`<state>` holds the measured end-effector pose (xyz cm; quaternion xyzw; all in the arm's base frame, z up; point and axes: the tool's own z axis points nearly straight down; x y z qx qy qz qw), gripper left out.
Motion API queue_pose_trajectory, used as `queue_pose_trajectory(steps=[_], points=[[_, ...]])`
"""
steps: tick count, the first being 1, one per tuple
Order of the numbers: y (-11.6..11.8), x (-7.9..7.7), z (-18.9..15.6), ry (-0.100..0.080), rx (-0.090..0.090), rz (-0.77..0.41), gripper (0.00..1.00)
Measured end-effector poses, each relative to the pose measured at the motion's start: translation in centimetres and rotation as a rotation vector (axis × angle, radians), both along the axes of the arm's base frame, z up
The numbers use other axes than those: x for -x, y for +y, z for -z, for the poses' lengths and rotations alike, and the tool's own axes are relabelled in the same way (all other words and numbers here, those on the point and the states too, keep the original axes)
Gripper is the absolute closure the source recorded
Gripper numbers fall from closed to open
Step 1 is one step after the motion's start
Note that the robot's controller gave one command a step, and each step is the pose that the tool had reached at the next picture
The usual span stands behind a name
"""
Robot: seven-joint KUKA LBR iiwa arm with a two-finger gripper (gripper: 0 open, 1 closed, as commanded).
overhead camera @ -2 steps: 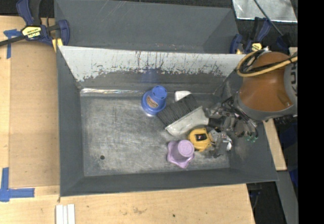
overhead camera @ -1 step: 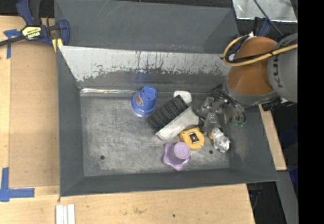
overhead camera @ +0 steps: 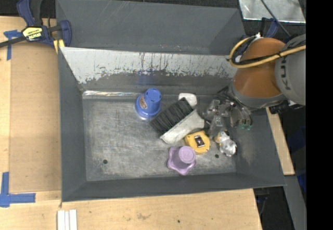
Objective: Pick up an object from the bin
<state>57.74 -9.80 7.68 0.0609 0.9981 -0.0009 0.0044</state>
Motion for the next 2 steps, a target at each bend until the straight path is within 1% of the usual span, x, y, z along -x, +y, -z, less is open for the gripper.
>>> queue_pose_trajectory(steps=[1,2], points=[[1.5,1.2,-4.0,0.013,-0.002,0.001,1.0],[-0.7,2.1,-10.2,0.008,-0.004,-0.046,1.0]])
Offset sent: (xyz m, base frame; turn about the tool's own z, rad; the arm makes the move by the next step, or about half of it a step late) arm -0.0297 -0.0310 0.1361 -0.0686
